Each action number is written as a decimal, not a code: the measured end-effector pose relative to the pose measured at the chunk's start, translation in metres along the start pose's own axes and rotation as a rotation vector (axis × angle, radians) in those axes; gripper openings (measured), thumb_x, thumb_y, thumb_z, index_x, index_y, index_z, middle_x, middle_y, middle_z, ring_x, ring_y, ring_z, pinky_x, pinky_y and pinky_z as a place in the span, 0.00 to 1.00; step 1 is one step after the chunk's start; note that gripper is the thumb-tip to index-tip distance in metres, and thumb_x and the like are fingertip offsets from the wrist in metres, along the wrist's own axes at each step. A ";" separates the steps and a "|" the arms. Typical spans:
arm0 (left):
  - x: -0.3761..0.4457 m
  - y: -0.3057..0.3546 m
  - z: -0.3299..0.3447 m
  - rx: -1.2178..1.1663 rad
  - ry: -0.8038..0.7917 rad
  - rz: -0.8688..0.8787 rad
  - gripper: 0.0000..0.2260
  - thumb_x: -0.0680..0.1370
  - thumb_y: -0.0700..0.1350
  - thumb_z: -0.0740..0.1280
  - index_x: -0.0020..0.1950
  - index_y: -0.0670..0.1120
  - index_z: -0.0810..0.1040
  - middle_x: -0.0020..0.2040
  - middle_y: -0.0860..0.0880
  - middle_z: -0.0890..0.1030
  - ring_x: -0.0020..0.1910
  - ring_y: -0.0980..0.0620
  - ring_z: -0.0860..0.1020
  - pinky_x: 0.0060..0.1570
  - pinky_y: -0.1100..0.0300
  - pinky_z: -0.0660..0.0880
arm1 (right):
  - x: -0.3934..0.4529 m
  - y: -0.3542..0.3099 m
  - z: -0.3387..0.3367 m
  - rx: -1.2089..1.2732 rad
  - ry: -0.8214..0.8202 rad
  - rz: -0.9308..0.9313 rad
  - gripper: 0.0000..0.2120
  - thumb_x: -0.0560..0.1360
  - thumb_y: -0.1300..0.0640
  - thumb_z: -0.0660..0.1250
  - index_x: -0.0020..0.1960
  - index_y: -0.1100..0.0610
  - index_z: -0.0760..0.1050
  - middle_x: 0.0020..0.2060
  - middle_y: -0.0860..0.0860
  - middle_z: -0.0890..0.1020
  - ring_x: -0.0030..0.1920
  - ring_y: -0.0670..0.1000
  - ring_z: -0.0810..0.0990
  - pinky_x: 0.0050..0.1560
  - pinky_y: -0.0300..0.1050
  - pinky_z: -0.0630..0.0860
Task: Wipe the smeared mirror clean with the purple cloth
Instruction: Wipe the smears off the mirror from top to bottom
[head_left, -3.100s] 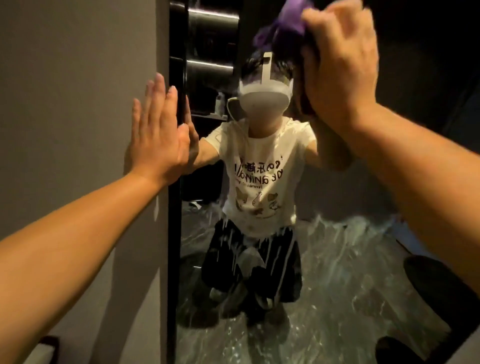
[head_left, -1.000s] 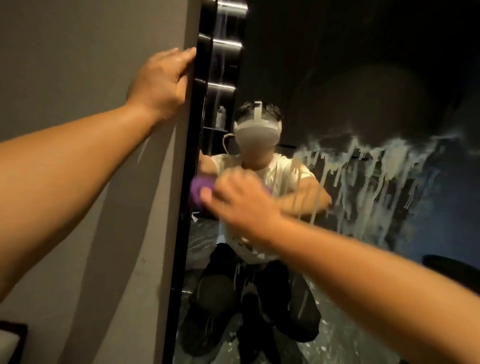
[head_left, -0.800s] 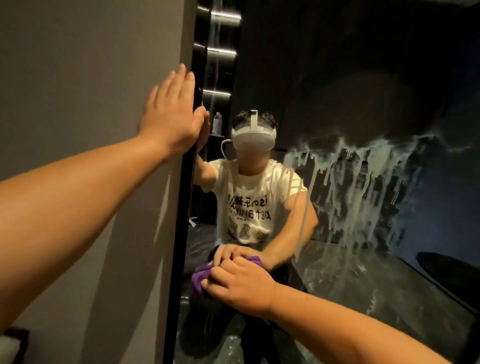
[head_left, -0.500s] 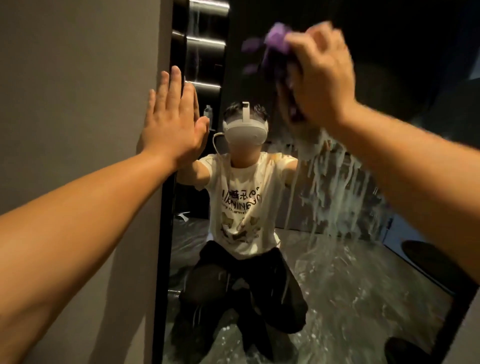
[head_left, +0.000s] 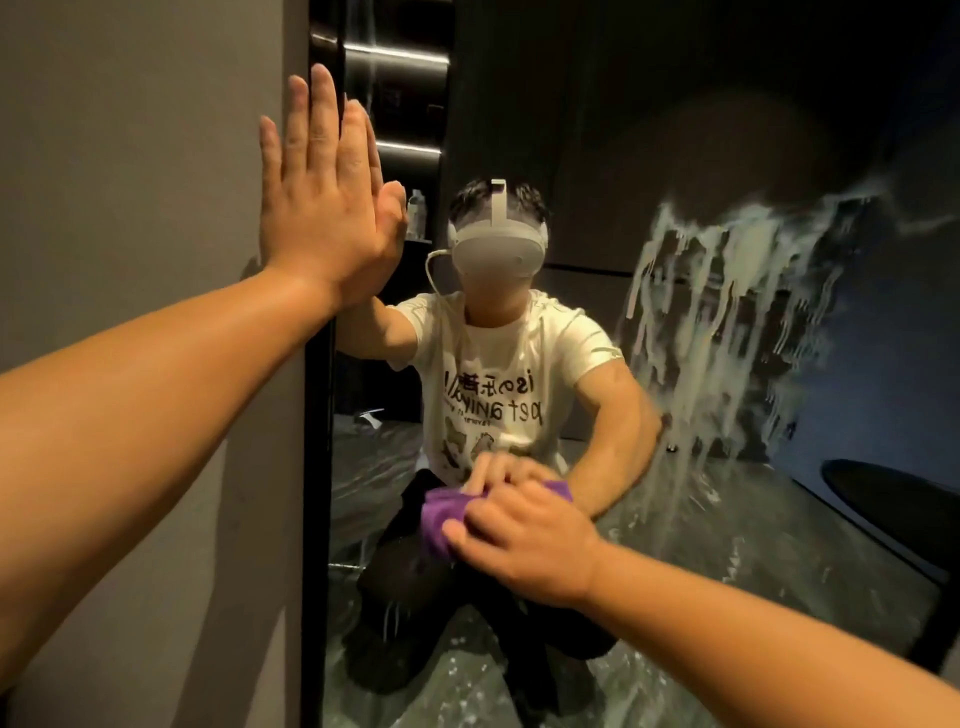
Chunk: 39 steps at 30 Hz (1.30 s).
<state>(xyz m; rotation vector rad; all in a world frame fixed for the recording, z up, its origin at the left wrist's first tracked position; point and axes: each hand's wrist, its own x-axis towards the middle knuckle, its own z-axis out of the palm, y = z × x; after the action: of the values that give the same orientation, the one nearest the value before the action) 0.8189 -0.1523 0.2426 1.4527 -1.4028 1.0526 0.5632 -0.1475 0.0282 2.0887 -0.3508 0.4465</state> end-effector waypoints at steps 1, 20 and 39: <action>0.000 0.001 -0.001 0.012 -0.010 -0.006 0.32 0.82 0.58 0.45 0.81 0.40 0.47 0.81 0.38 0.43 0.80 0.41 0.42 0.77 0.42 0.43 | -0.008 -0.010 0.008 0.014 -0.060 -0.043 0.14 0.79 0.55 0.65 0.64 0.54 0.75 0.46 0.52 0.78 0.42 0.54 0.75 0.40 0.51 0.70; 0.041 0.085 -0.020 -0.066 -0.062 0.106 0.30 0.83 0.52 0.53 0.80 0.39 0.50 0.81 0.39 0.46 0.80 0.41 0.43 0.77 0.43 0.42 | 0.077 0.302 -0.203 -0.355 0.264 0.809 0.19 0.82 0.56 0.56 0.71 0.56 0.66 0.64 0.63 0.71 0.60 0.63 0.72 0.55 0.55 0.73; 0.021 0.121 -0.006 -0.065 -0.034 0.194 0.30 0.83 0.55 0.50 0.81 0.41 0.50 0.81 0.42 0.45 0.80 0.44 0.42 0.77 0.44 0.40 | -0.046 0.064 -0.064 0.126 0.001 0.129 0.02 0.82 0.52 0.64 0.53 0.50 0.73 0.43 0.50 0.78 0.42 0.54 0.77 0.40 0.53 0.72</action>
<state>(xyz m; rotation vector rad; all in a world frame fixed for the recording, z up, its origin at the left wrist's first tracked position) 0.6987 -0.1553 0.2664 1.3134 -1.6127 1.0954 0.4841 -0.1228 0.0870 2.1959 -0.4694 0.5595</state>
